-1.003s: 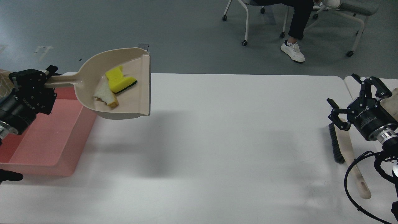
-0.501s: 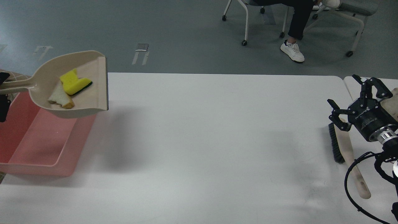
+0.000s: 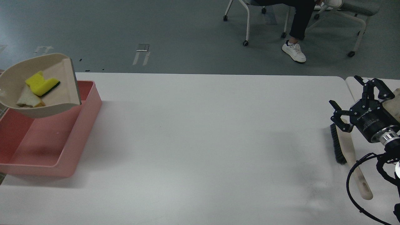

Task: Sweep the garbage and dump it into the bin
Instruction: 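Lift the dustpan with the left gripper over the pink bin, then tilt the dustpan with the left gripper to dump garbage into bin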

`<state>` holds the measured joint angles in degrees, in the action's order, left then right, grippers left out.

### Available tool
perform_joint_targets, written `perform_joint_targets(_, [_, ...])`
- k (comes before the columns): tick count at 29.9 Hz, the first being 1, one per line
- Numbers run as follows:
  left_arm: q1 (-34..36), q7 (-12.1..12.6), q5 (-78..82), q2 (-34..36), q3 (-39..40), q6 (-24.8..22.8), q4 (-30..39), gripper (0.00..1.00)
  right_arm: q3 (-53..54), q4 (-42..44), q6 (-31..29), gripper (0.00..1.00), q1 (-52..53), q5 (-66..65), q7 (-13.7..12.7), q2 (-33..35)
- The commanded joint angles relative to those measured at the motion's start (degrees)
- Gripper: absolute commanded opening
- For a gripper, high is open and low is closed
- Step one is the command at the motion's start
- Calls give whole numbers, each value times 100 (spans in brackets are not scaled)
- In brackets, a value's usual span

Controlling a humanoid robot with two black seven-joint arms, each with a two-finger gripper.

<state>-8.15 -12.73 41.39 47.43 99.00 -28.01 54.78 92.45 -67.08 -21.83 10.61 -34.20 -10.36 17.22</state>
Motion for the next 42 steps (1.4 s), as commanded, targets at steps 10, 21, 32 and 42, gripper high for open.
perform_joint_targets(10, [-64,-19,10,143,14,1,-318,0,10,20,-5,100,-59,1,-1,9])
perform_joint_targets(21, [-318,-317,19,380,23,1,-609,0,28,11,-5,100,-130,1,-1,18])
perform_joint_targets(32, [-451,-406,80,433,23,1,-618,0,28,-24,-14,100,-130,-8,-1,9])
perform_joint_targets(42, [-468,-459,211,609,-30,1,-626,0,37,-24,-5,100,-130,1,-1,9])
